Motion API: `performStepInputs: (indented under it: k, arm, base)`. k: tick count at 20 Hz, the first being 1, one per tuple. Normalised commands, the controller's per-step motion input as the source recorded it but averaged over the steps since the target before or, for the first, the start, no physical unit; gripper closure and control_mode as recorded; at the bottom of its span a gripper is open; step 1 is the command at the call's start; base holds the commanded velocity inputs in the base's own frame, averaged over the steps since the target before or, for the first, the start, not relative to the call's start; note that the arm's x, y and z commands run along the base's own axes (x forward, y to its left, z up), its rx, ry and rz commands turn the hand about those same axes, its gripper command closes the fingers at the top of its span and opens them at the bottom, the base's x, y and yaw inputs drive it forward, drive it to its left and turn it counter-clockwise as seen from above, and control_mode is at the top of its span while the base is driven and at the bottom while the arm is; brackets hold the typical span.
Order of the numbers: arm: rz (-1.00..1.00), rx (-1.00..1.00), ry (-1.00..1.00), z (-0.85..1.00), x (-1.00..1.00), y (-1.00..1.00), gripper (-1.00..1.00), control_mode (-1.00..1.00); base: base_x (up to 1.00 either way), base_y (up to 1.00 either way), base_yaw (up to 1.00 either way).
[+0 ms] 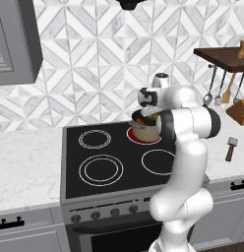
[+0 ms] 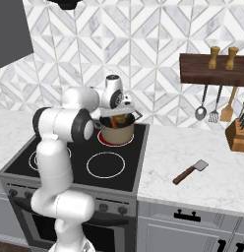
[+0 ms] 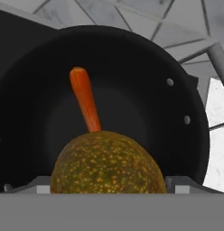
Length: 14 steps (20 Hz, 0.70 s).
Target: Put the avocado and carrot in the pot. Retrieve the spatula and lightly stir the vegetables in the pot.
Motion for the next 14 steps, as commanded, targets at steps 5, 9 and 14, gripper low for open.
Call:
performStepInputs:
  k: [5,9,14]
  arm:
    - [0.0,-0.03,0.0,-0.07,0.15,0.24,-1.0,-1.0]
    - [0.0,0.0,-0.04,0.0,0.0,0.06,-1.0,-1.0]
    - [0.0,0.0,-0.16,0.27,-0.18,-0.01,-1.0,-1.0]
  base:
    - [0.0,0.0,0.0]
    - [0.0,0.0,0.0]
    - [0.0,0.0,0.0]
